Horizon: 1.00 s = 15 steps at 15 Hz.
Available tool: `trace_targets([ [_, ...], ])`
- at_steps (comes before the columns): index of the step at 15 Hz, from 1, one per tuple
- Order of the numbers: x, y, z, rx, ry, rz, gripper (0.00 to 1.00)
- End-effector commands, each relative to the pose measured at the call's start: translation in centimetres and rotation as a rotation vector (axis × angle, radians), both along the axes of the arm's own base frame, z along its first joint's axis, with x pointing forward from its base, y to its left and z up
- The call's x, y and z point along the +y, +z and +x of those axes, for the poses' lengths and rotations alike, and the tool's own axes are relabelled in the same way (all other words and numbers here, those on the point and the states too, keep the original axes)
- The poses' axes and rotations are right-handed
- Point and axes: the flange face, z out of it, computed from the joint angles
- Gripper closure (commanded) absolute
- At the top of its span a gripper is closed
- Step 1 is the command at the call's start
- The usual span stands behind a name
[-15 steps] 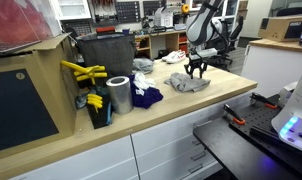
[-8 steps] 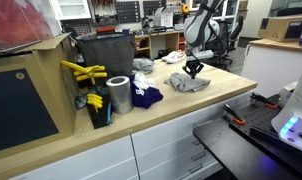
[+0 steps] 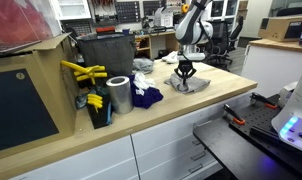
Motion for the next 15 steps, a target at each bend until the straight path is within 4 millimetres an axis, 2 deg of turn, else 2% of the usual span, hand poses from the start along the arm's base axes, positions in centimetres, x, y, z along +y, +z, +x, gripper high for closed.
trace_targets([
  [1, 2.1, 0.8, 0.0, 0.098, -0.023, 0.186, 1.00],
  [3, 2.4, 1.4, 0.2, 0.125, -0.037, 0.250, 1.00],
  [5, 1.9, 1.8, 0.7, 0.111, -0.041, 0.243, 1.00],
  [11, -2.0, 2.2, 1.6, -0.003, 0.093, 0.004, 1.00],
  [15, -3.6, 1.4, 1.2, -0.049, 0.198, -0.129, 1.00],
])
